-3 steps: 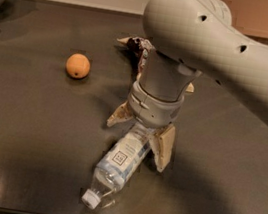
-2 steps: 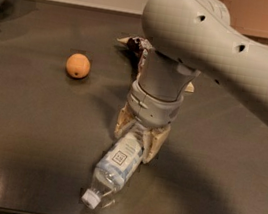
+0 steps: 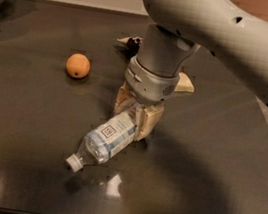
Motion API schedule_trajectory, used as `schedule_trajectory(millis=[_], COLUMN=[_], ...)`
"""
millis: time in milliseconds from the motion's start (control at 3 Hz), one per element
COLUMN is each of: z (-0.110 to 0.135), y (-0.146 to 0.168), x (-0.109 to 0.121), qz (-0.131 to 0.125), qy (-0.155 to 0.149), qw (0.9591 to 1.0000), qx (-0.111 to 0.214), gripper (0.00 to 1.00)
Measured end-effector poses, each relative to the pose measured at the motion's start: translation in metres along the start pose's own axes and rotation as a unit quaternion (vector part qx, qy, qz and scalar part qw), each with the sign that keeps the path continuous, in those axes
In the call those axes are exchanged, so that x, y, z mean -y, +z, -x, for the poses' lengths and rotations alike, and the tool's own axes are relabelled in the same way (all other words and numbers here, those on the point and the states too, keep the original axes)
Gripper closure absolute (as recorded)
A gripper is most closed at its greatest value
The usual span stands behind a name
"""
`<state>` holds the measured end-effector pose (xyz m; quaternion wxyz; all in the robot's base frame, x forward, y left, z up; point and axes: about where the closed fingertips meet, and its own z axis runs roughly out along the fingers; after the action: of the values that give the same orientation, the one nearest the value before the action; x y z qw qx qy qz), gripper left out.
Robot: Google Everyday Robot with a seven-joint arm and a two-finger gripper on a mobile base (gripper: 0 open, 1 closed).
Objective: Move blue plastic bottle near orange
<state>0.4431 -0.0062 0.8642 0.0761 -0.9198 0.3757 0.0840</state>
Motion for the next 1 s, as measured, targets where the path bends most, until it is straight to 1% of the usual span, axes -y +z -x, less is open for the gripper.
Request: schedule_trajectory(millis=[333,667,1000], z=[0.000,0.005,0.012], y=[-0.011,-0.017,-0.014], x=[0.036,0.074,0.104], qz=[-0.017,-0.034,-0.044], qy=[0.036,0.065,0.078], qw=[0.9992,0.9970,0.9952], qx=[0.010,0.026,0.039], gripper=[1.00,1.00,1.00])
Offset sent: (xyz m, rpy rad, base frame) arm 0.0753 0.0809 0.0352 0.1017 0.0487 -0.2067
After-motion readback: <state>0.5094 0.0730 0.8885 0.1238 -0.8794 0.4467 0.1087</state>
